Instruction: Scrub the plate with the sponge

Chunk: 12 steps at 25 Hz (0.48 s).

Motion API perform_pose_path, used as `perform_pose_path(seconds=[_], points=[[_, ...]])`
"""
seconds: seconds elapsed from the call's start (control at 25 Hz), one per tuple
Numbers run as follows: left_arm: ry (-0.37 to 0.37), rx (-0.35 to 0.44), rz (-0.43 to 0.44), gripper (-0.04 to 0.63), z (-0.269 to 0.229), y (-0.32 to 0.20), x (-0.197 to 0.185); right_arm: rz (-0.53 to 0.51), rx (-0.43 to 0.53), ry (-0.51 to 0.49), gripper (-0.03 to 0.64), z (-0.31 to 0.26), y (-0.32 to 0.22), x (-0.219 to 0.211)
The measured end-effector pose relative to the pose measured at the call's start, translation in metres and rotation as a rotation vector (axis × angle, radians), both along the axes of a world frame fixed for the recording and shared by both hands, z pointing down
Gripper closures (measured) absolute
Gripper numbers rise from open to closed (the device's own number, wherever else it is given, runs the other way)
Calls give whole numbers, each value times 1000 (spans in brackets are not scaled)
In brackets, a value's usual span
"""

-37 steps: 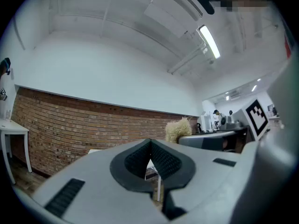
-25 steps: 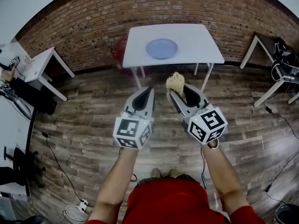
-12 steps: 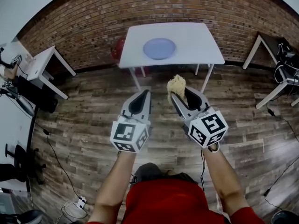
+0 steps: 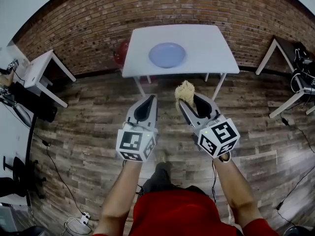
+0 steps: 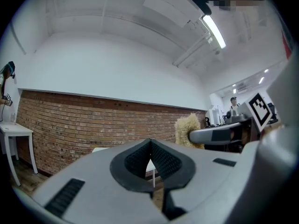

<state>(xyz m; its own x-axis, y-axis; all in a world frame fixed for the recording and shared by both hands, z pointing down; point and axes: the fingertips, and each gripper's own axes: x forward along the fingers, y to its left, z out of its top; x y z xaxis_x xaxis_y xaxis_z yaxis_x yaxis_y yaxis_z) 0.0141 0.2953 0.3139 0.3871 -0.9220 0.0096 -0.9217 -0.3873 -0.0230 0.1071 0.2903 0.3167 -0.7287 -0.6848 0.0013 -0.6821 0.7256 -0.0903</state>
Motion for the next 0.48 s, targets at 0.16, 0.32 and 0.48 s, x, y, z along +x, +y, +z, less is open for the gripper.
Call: perform_pose_path(seconds=[0.16,0.32,0.48], points=[[-11,26,12,583,-1,-54,-19,21,1,9,463,-1,-55,-19],[-7,20,27,583,2,-117,-44,48,-7,31,463,1,-115,-43],[-20,23,48,583,2,-181,-69,79,-10,42,463,0,-176,-66]])
